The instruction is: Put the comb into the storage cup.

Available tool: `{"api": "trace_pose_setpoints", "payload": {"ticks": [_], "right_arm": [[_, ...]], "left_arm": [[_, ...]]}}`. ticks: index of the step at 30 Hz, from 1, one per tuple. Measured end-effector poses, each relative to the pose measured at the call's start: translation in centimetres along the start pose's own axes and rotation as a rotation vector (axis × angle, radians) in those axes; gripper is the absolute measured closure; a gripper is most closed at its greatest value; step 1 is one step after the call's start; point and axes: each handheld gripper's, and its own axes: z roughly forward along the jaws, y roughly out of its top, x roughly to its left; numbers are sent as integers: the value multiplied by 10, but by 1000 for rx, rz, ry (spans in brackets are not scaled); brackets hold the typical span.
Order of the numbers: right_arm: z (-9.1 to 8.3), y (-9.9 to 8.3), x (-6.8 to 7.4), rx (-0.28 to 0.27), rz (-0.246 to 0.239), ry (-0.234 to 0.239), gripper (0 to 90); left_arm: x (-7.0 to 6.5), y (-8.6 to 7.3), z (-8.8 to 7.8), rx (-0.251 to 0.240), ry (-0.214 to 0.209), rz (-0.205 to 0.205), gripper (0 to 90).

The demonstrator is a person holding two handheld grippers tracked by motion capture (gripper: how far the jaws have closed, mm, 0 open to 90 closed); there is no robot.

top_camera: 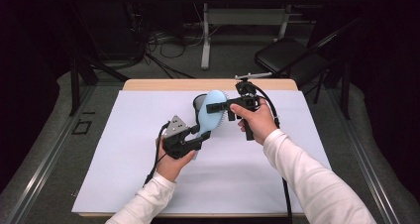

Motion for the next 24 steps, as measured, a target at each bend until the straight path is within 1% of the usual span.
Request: {"api": "trace_pose_setpoints", "payload": {"ticks": [3,8,19,24], "right_arm": [[0,0,-1,-4,3,-1,481],[-1,0,-3,-9,3,-8,481],[-6,1,-7,-24,9,-32,481],[-8,1,-10,-26,13,-38,481]], "left_arm": [[1,0,0,2,1,-1,556],[2,0,0,-8,3,-15,513],[3,0,0,-23,4,-33,433],[5,0,0,-21,10,-45,406]]}}
